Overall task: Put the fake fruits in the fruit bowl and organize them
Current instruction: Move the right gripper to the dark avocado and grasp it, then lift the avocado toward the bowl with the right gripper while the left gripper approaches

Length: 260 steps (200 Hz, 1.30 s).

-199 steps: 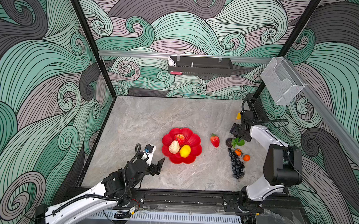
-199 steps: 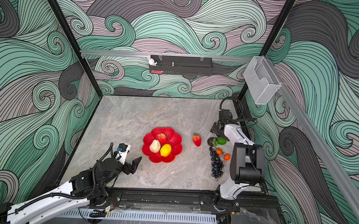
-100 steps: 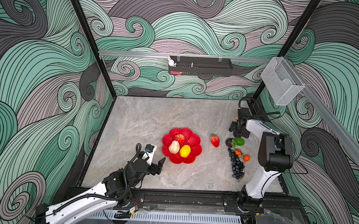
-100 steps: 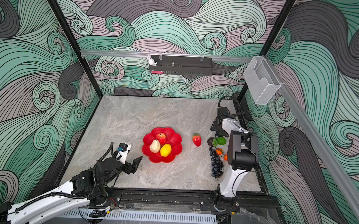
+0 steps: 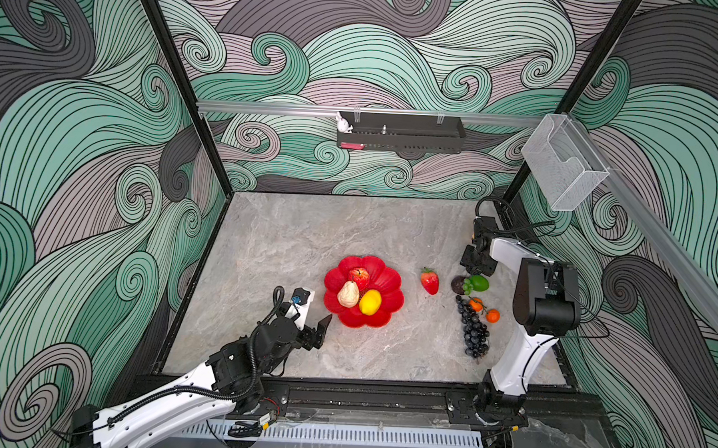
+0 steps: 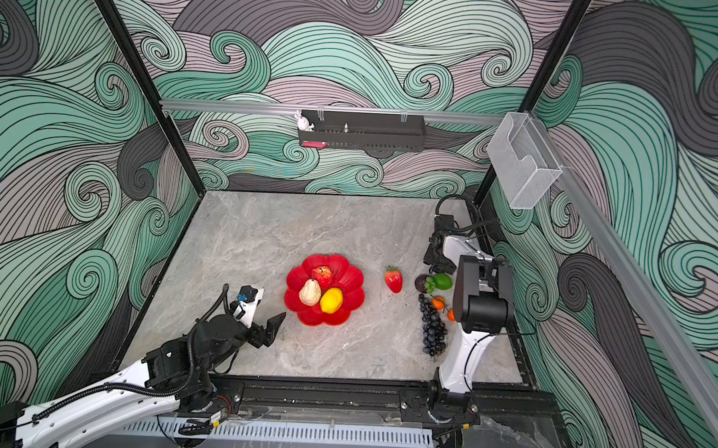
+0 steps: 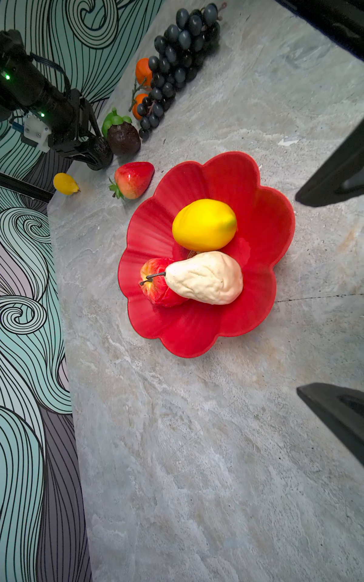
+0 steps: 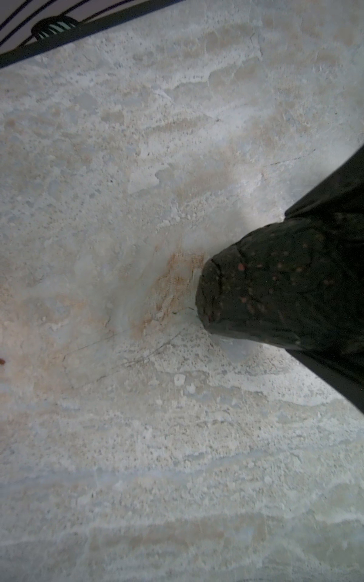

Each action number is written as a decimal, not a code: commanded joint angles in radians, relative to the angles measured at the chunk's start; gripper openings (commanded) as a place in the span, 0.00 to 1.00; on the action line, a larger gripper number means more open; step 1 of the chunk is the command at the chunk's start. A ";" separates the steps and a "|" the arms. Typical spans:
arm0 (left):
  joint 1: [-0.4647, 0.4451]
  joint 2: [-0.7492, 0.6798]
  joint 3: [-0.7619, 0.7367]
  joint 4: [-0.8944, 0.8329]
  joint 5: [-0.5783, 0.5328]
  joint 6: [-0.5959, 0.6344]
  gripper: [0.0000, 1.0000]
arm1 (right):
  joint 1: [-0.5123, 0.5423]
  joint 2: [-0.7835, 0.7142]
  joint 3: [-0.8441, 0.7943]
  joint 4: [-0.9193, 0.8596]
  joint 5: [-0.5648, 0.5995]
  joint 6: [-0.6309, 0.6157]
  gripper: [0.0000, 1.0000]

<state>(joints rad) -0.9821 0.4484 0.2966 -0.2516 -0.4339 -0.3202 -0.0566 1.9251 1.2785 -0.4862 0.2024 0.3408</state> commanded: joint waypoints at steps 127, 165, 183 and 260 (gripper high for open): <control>0.007 0.095 0.001 0.118 0.090 0.037 0.90 | -0.002 -0.451 -0.255 0.228 -0.451 0.199 0.55; 0.007 0.107 0.041 0.167 0.131 -0.003 0.92 | 0.046 -0.614 -0.418 0.349 -0.655 0.276 0.56; 0.007 0.140 0.086 0.179 0.159 -0.021 0.92 | 0.090 -0.687 -0.479 0.384 -0.720 0.289 0.56; 0.007 0.335 0.241 0.222 0.316 -0.032 0.92 | 0.302 -0.962 -0.680 0.548 -0.836 0.283 0.56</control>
<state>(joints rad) -0.9821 0.7502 0.4614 -0.0448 -0.1802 -0.3336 0.1970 1.0290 0.6407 -0.0265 -0.5884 0.6476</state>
